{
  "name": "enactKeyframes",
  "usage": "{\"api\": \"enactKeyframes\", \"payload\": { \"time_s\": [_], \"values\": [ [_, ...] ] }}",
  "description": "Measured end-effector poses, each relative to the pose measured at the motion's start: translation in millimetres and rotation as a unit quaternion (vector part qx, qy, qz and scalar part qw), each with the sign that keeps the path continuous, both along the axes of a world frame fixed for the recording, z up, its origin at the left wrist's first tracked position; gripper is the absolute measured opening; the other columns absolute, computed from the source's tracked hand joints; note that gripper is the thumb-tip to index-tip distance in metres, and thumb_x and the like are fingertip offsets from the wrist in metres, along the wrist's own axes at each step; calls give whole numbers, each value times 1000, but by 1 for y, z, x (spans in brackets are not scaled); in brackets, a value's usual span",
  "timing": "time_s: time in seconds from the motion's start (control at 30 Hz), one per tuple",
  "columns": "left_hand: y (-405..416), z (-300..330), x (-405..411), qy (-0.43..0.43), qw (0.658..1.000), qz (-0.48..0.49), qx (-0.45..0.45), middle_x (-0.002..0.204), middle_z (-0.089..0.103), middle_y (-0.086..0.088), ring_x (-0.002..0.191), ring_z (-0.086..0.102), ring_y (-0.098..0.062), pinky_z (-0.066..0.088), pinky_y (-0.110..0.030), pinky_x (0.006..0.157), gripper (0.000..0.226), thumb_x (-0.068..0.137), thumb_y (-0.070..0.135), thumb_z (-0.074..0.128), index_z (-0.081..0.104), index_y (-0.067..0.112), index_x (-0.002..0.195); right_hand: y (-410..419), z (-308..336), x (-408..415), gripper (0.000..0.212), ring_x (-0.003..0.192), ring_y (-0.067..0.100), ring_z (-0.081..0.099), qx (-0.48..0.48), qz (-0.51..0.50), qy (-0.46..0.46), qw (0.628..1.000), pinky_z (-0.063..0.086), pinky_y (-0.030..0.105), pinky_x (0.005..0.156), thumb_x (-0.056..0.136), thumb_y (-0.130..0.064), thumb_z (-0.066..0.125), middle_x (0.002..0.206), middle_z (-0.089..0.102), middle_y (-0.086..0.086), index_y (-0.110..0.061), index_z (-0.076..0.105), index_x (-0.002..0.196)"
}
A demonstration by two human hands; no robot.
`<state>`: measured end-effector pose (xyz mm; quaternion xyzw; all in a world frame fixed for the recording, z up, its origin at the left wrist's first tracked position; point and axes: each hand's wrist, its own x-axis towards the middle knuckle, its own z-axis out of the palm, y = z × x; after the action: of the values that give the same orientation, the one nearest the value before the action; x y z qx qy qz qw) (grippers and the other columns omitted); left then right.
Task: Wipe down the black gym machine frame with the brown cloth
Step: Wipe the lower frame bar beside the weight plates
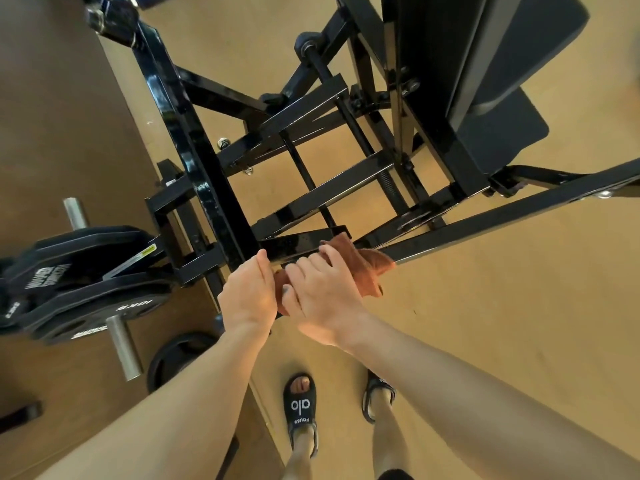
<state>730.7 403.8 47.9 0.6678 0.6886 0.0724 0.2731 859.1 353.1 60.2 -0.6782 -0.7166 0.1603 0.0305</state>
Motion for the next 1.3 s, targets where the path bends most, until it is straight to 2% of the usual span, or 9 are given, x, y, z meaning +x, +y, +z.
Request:
{"api": "enactKeyframes", "payload": {
  "time_s": [0.13, 0.2, 0.27, 0.5, 0.6, 0.73, 0.9, 1.1, 1.3],
  "values": [
    [2, 0, -1, 6, 1000, -11, 6, 70, 59, 6, 66, 63, -13, 56, -37, 68, 50, 111, 42, 27, 57, 19, 78, -2, -4, 30, 65, 120, 23, 56, -51, 149, 7, 988, 28, 49, 119, 91, -60, 47, 131, 61, 0, -19, 46, 142],
    [1, 3, 0, 7, 1000, -12, 7, 69, 58, 6, 67, 64, -15, 56, -37, 69, 49, 111, 40, 27, 56, 18, 78, 2, -7, 32, 73, 119, 25, 58, -56, 172, -47, 982, 35, 50, 115, 83, -57, 67, 130, 62, 1, -19, 45, 142],
    [2, 3, 2, 10, 1000, -12, 6, 67, 56, 7, 68, 64, -15, 53, -33, 67, 50, 111, 39, 27, 56, 18, 77, 8, -9, 19, 58, 109, 26, 64, -49, 154, -81, 984, 43, 46, 106, 84, -48, 75, 120, 68, 2, -19, 55, 130],
    [3, -3, -1, 24, 1000, -7, 14, 74, 63, -2, 73, 67, -22, 59, -42, 75, 53, 111, 39, 26, 61, 12, 82, 10, -21, 20, 30, 86, 21, 71, 40, 128, -39, 990, 50, 38, 87, 84, -37, 77, 94, 74, -3, -22, 65, 106],
    [2, -3, -1, 21, 1000, -1, 7, 72, 63, 1, 69, 65, -15, 57, -39, 74, 55, 111, 40, 26, 63, 13, 81, 5, -17, 68, 37, 91, 15, 70, 18, 128, -19, 991, 51, 37, 92, 80, -33, 81, 100, 74, -8, -26, 64, 111],
    [2, -2, 0, 23, 1000, 0, -3, 68, 60, 6, 63, 59, -5, 47, -25, 64, 56, 111, 38, 27, 65, 12, 79, -6, -5, 158, 44, 98, 18, 69, -52, 55, -117, 990, 45, 42, 102, 79, -42, 81, 104, 74, -7, -28, 61, 116],
    [2, 0, 2, 34, 999, 1, 0, 67, 57, 7, 61, 53, -1, 35, -17, 56, 50, 111, 38, 28, 58, 17, 77, -4, -3, 121, 45, 106, 21, 66, -72, -7, -161, 984, 37, 45, 109, 81, -44, 76, 110, 72, -5, -27, 59, 119],
    [2, -9, -2, 47, 998, -26, 33, 65, 54, 5, 59, 57, -9, 43, -26, 59, 49, 111, 38, 28, 51, 18, 73, 13, -10, 17, 40, 97, 23, 68, -32, 81, -78, 993, 45, 44, 98, 80, -45, 78, 101, 72, -2, -25, 60, 109],
    [3, -8, 1, 128, 988, -75, 48, 65, 53, 5, 58, 55, -15, 51, -37, 65, 50, 111, 37, 28, 59, 15, 78, -1, -14, 81, 37, 97, 18, 69, 33, 112, 7, 993, 48, 41, 98, 82, -36, 79, 102, 73, -5, -26, 63, 113]
  ]
}}
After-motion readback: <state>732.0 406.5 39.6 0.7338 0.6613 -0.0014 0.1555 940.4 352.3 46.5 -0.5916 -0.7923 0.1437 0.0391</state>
